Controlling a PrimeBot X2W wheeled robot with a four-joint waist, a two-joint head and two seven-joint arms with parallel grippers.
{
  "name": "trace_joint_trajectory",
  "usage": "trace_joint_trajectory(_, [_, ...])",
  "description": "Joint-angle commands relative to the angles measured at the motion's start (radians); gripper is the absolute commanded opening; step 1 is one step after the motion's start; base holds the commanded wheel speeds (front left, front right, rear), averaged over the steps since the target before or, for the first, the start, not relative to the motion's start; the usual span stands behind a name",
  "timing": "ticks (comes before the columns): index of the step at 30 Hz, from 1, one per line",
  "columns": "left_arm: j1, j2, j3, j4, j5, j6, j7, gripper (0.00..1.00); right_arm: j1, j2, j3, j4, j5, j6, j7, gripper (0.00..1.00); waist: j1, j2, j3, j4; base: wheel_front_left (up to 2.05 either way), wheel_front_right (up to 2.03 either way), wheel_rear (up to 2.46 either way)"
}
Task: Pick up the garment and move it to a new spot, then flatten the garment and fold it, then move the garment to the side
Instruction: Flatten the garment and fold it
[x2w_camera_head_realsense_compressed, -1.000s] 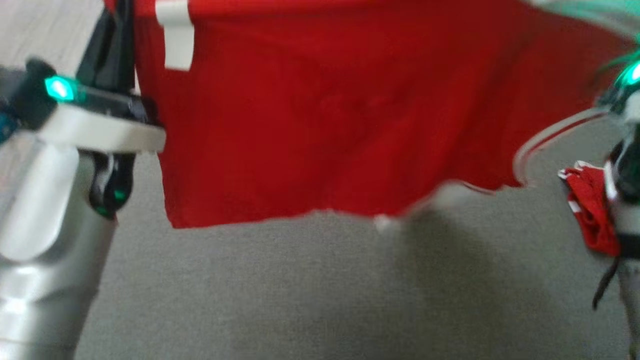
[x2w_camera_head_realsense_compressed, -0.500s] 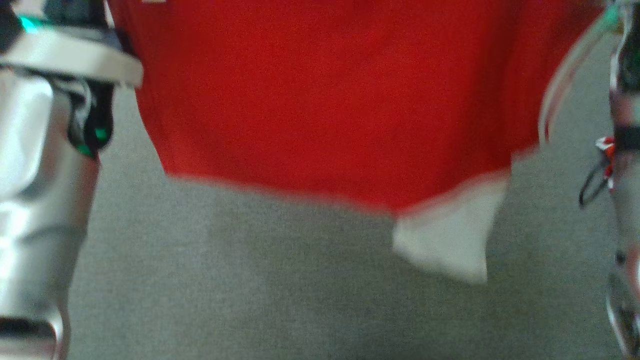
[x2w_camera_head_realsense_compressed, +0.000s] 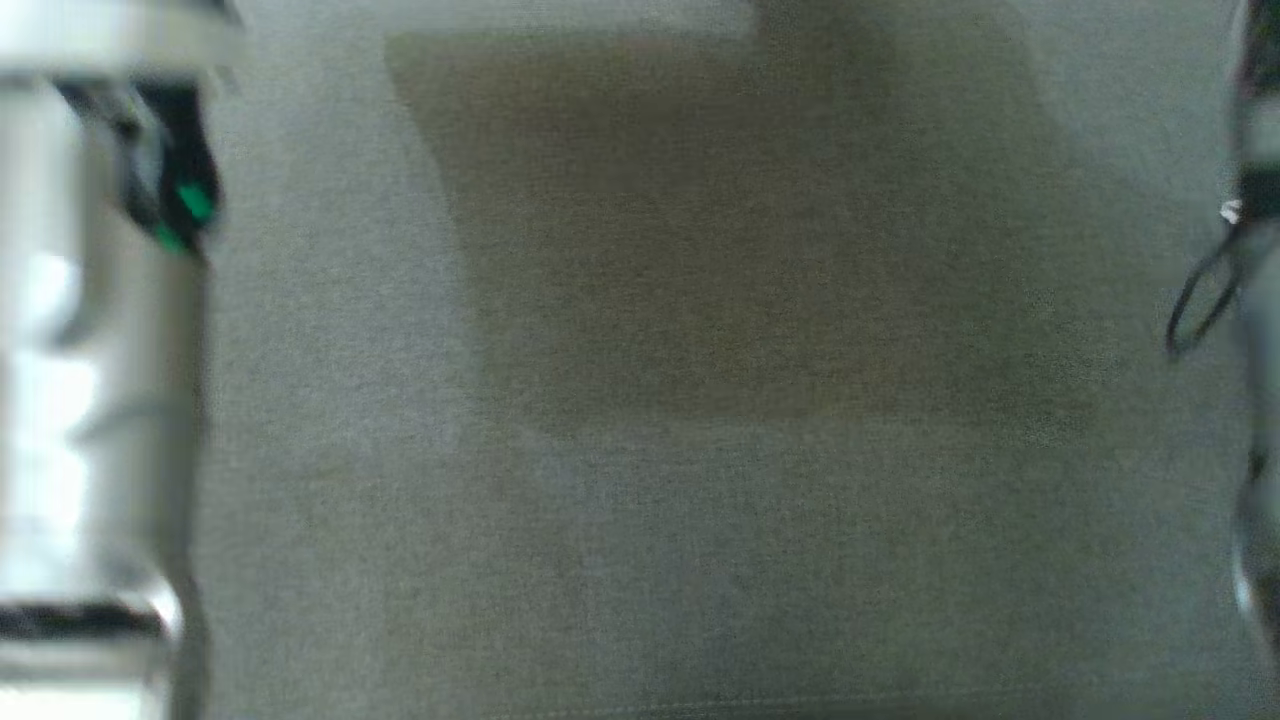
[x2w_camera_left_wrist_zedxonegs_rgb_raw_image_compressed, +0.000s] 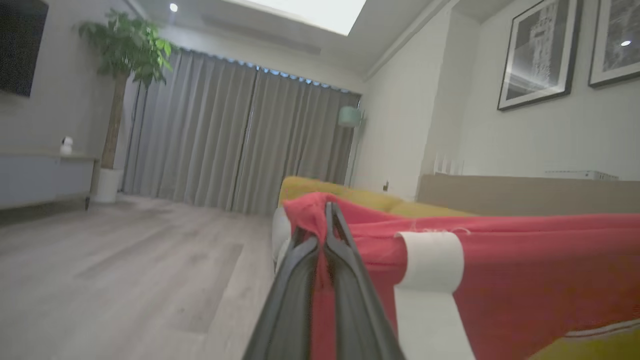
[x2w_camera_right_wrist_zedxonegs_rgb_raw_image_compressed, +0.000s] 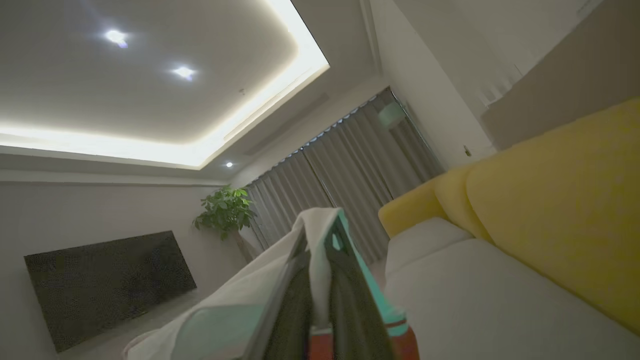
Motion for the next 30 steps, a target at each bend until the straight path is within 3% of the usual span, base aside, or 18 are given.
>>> trace_joint_trajectory(1, [0.064, 0.027, 0.039, -0.018, -0.003, -0.007, -0.004, 0.0, 0.076, -0.002, 0.016, -0.043, 0.039, -0.001, -0.003, 0.0, -0.0001, 0.0, 0.0, -0.013, 0.0, 0.0, 0.0])
trace_joint_trajectory(10, [0.523, -0.108, 0.138, 0.013, -0.031, -0.014, -0.004, 0.0, 0.653, -0.012, 0.163, -0.166, 0.251, -0.001, 0.016, 0.0, -0.0001, 0.0, -0.039, -0.06, 0.0, 0.0, 0.0])
trace_joint_trajectory(21, [0.816, -0.156, 0.183, -0.023, -0.019, -0.014, -0.004, 0.0, 0.998, -0.014, 0.214, -0.202, 0.384, -0.001, -0.004, 0.0, -0.0001, 0.0, -0.186, -0.065, 0.0, 0.0, 0.0])
trace_joint_trajectory(30, [0.999, -0.158, 0.107, -0.083, -0.052, -0.014, -0.004, 0.0, 1.182, -0.063, 0.237, -0.269, 0.47, -0.001, 0.001, 0.0, -0.0001, 0.0, -0.278, -0.064, 0.0, 0.0, 0.0])
